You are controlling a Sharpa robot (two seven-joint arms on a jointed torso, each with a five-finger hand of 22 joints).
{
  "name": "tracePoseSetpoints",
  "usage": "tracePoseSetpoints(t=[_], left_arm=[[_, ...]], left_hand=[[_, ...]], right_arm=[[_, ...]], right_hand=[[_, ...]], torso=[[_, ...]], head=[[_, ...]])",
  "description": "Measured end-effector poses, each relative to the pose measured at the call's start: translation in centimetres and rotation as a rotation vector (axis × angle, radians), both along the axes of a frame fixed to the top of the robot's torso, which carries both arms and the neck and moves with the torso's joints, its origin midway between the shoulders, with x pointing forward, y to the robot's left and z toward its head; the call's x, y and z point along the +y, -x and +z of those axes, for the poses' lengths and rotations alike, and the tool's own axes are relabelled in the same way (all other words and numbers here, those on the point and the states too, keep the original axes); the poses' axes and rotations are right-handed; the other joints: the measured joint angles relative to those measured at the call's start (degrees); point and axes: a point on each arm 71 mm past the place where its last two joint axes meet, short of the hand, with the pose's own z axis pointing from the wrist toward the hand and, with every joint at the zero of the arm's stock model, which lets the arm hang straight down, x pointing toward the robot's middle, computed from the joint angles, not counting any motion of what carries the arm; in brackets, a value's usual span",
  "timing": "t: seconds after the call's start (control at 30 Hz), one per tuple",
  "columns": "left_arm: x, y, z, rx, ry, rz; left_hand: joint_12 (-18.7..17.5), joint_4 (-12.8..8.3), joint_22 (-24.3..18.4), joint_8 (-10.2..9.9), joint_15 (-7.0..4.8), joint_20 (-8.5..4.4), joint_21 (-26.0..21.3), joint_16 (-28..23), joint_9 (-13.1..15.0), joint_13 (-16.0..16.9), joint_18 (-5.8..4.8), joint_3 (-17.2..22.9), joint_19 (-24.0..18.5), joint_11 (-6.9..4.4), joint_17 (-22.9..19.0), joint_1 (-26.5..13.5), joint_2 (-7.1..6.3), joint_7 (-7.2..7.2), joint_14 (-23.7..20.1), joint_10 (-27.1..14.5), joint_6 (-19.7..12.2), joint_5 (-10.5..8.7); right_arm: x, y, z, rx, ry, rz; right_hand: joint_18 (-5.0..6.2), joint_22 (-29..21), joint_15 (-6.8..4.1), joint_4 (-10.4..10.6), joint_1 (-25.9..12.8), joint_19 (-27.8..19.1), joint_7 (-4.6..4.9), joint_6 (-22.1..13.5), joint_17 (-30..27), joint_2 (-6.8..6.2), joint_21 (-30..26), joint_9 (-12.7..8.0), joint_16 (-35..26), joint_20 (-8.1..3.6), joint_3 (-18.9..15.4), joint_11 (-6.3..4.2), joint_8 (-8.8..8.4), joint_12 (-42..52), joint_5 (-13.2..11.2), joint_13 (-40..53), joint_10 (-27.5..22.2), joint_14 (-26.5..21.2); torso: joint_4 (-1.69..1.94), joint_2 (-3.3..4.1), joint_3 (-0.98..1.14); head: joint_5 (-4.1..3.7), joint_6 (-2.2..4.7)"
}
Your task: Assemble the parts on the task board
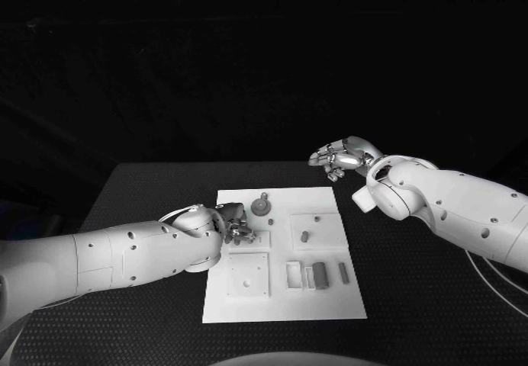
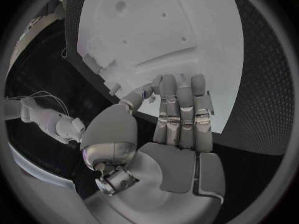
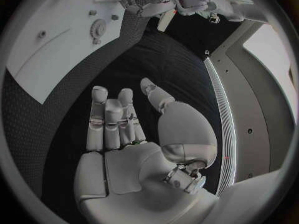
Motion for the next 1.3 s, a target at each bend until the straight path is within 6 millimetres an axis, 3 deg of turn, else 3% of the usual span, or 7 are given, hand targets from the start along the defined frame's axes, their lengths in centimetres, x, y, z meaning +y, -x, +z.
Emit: tracePoseSetpoints(t=[0.1, 0.13, 0.2, 0.43, 0.63, 0.97, 1.3], left_arm=[[0.06, 0.03, -0.12, 0.003, -0.001, 0.001], [0.07, 0.05, -0.17, 0.005, -0.002, 0.001], [0.03, 0.11, -0.30, 0.009, -0.002, -0.001], [0.10, 0.05, -0.33, 0.013, -0.005, -0.001], [0.13, 0.07, -0.40, 0.020, -0.009, -0.004], [0.12, 0.10, -0.45, 0.025, -0.009, -0.007], [-0.01, 0.18, -0.41, 0.035, 0.003, -0.013]], left_hand=[[0.0, 0.3, 0.0, 0.2, 0.00, 0.00, 0.2, 0.3, 0.0, 0.0, 0.00, 0.2, 0.0, -0.01, -0.3, -1.3, -0.91, -0.44, 0.0, 0.0, 0.3, -0.32], [0.0, 0.5, 0.0, 0.2, 0.00, 0.00, 0.2, 0.3, 0.0, 0.0, 0.00, 0.0, 0.0, -0.14, -0.3, -1.5, -1.12, -1.79, 0.0, -0.1, 1.8, -0.43], [0.0, 0.8, 0.0, 0.1, -0.12, -0.01, 0.2, 0.4, 0.0, 0.0, 0.01, -0.2, 0.0, -0.24, -0.4, -2.0, -1.24, -2.68, 0.0, -0.2, 3.0, -0.53], [0.0, 1.4, 0.0, 0.0, -0.19, -0.02, 0.2, 0.4, 0.0, 0.0, 0.01, -0.5, 0.0, -0.39, -0.6, -2.6, -2.16, -2.88, 0.0, -0.3, 3.2, -0.99], [0.2, 2.6, 0.0, 0.0, -0.30, -0.24, 0.4, 0.7, 0.1, 0.0, 0.01, -0.5, -0.2, -0.57, -1.0, -3.2, -3.05, -3.03, -0.1, -0.5, 3.4, -4.30], [0.2, 2.6, 0.0, 0.0, -0.30, -0.23, 0.4, 0.9, 0.2, 0.1, 0.02, -0.2, -0.2, -0.53, -1.3, -2.8, -3.27, -2.88, -0.1, -0.5, 3.2, -4.31], [0.2, 1.3, 0.0, 0.2, -0.26, -0.24, 0.7, 1.2, 0.3, 0.0, 0.01, -0.4, -0.6, -0.30, -1.8, -0.1, -2.37, -2.77, -0.5, -0.7, 3.3, -4.64]], right_arm=[[-0.01, 0.00, 0.00, 0.000, 0.000, 0.000], [-0.01, 0.00, 0.00, 0.000, 0.000, 0.000], [-0.01, 0.00, -0.01, 0.001, 0.000, 0.000], [-0.04, -0.01, -0.01, 0.001, -0.001, -0.001], [-0.04, -0.01, -0.02, 0.002, -0.001, -0.001], [-0.07, -0.01, -0.02, 0.003, -0.001, -0.001], [-0.03, 0.00, -0.02, 0.004, -0.002, 0.000]], right_hand=[[0.01, 0.0, 0.00, 0.0, 0.0, 0.0, -0.06, 0.1, 0.0, 0.00, 0.0, 0.0, 0.0, 0.00, 0.0, 0.00, 0.00, 0.0, 0.0, 0.0, 0.0, 0.0], [0.00, 0.0, 0.00, 0.0, 0.0, 0.0, -0.07, 0.1, 0.0, 0.00, 0.0, 0.0, 0.0, 0.00, 0.0, 0.00, 0.00, 0.0, 0.0, 0.0, 0.0, 0.0], [0.00, 0.0, 0.01, 0.0, 0.0, 0.0, -0.07, 0.1, 0.0, 0.00, 0.0, 0.0, 0.0, 0.00, 0.0, 0.00, 0.00, 0.0, 0.0, 0.0, 0.0, 0.0], [0.00, 0.0, 0.01, 0.0, -0.2, 0.0, -0.08, 0.1, -0.1, 0.22, 0.0, 0.0, 0.0, 0.00, 0.0, 0.00, 0.00, 0.0, 0.0, 0.0, 0.0, 0.0], [0.00, 0.0, 0.01, 0.0, -0.2, 0.0, -0.14, 0.0, 0.0, 0.22, 0.0, 0.0, 0.0, 0.00, 0.0, 0.00, 0.00, 0.0, 0.0, 0.0, 0.0, 0.0], [0.00, 0.0, -0.02, 0.0, -0.2, 0.0, 0.06, 0.2, 0.0, 0.22, 0.0, 0.0, 0.0, 0.00, 0.0, 0.00, 0.00, 0.0, 0.0, -0.1, 0.0, 0.0], [0.01, 0.0, -0.10, 0.0, -0.2, 0.0, 0.15, 0.1, 0.0, 0.22, 0.0, 0.0, 0.0, 0.00, 0.0, 0.00, 0.00, 0.0, 0.0, -0.2, 0.0, -0.1]], torso=[[0.00, 0.00, 0.01], [0.00, 0.00, 0.01], [-0.02, 0.00, 0.02], [-0.03, 0.00, 0.02], [-0.01, 0.00, 0.01], [0.00, 0.00, -0.02], [0.00, 0.01, 0.01]], head=[[0.00, -0.04], [0.00, -0.04], [0.00, -0.04], [-0.05, -0.03], [-0.07, -0.05], [-0.12, -0.10], [-0.19, -0.23]])
